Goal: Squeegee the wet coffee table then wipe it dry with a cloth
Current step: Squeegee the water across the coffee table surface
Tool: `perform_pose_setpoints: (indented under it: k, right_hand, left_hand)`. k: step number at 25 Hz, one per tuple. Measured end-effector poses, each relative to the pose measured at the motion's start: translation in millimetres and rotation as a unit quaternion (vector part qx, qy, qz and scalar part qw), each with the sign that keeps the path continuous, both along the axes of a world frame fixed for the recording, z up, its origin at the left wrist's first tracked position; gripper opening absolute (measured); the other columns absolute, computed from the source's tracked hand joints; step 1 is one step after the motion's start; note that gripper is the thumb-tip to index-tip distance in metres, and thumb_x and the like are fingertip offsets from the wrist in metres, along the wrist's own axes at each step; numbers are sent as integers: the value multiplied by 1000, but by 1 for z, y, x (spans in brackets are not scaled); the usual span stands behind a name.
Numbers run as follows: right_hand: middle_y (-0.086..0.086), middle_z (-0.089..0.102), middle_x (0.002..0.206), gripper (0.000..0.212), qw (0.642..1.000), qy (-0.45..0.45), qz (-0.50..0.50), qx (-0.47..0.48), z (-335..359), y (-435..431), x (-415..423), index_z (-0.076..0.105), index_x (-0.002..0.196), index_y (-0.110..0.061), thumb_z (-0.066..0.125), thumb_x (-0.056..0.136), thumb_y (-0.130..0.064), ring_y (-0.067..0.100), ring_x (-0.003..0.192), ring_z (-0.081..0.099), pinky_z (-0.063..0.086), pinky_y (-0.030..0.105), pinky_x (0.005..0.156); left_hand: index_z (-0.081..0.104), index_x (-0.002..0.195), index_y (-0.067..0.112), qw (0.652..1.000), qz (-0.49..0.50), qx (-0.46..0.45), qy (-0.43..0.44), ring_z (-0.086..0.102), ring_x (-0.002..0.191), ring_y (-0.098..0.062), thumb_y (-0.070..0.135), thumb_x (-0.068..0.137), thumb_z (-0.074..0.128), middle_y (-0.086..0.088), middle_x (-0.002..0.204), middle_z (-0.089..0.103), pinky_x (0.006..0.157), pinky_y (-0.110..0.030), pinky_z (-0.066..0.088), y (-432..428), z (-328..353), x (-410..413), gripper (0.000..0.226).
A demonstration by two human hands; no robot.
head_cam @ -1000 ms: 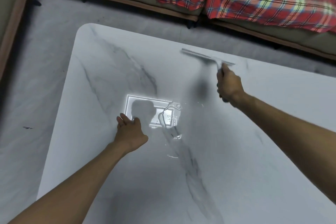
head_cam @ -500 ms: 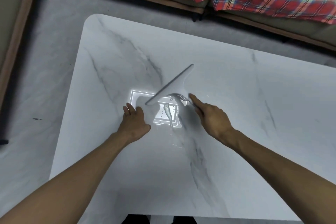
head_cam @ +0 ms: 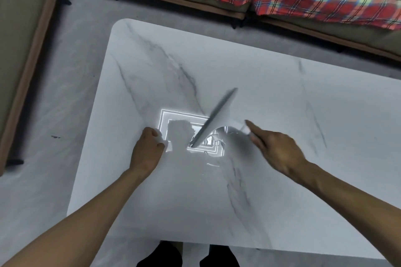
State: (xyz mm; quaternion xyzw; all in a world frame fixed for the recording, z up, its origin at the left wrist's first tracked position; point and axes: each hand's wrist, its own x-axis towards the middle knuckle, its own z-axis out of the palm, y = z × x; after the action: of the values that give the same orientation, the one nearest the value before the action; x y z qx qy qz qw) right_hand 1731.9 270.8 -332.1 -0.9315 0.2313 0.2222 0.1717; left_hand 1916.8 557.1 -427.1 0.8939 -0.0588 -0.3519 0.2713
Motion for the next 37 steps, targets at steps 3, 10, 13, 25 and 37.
perform_pose_setpoints:
  k: [3,10,13,25,37]
  right_hand:
    - [-10,63,121,43,982,-20,178,52,-28,63,40,19,144,-52,21,101,-52,28,94,64,39,32,65]
    - [-5,63,118,42,963,-15,257,78,-53,83,34,13,141,-61,23,102,-48,29,89,65,37,30,62]
    - [-9,65,111,43,985,1,171,35,-39,28,-9,8,139,-65,18,99,-53,29,85,66,42,31,64]
    - [-13,64,109,42,953,-5,295,67,-21,50,13,23,142,-57,23,101,-50,25,80,65,40,29,59]
    - [-7,61,116,43,883,16,465,60,-73,116,151,29,142,-54,33,102,-37,26,100,61,43,31,70]
  left_hand:
    - [38,101,26,998,54,21,2,56,79,-25,11,86,54,-1,95,56,57,-29,39,21,-3,3,27]
    - [39,94,23,999,-48,0,2,53,88,-21,2,76,54,0,103,50,61,-24,37,26,-6,-18,32]
    - [41,96,19,991,-136,8,0,51,104,-29,1,73,55,-7,115,45,76,-34,46,12,-10,-30,32]
    - [36,97,23,986,136,64,-71,54,78,-28,8,85,49,-4,91,56,66,-32,39,31,-3,-3,23]
    - [36,99,21,991,113,69,-11,51,72,-24,-5,80,40,-4,86,53,50,-29,31,102,-12,30,33]
